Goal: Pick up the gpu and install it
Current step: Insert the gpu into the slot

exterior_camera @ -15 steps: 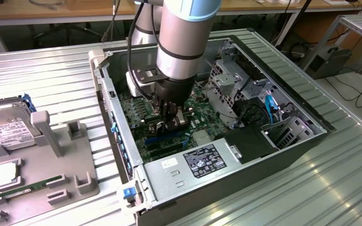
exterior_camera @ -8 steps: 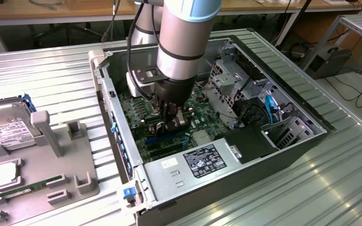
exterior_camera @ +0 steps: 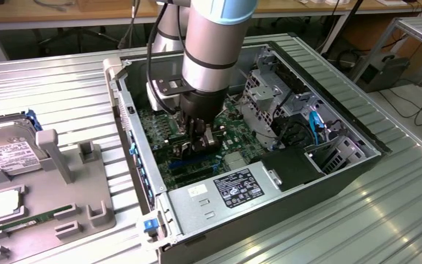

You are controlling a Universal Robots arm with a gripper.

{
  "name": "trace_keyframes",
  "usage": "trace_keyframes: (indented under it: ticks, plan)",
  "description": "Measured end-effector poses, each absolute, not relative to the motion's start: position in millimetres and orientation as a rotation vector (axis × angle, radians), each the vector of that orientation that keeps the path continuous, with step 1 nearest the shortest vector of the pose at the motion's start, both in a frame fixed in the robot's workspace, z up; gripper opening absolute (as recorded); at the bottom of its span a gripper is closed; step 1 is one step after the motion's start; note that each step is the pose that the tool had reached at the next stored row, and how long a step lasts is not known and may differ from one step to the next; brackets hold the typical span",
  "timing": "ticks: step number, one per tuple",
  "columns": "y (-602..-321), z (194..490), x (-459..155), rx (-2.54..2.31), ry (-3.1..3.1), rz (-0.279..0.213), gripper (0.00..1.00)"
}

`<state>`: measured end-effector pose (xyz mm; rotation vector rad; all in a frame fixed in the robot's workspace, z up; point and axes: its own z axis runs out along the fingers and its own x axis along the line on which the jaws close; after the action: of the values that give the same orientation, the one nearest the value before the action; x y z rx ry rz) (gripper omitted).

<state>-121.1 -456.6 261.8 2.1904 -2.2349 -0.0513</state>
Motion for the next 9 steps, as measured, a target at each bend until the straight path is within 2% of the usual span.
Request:
trace_keyframes:
  ticks: [2, 9]
  plan:
    - [-456.4, 258.2, -121.1, 2.197, -2.241, -0.066, 0.26]
    - [-456.5, 255.0, -121.1, 2.196, -2.24, -0.067, 0.26]
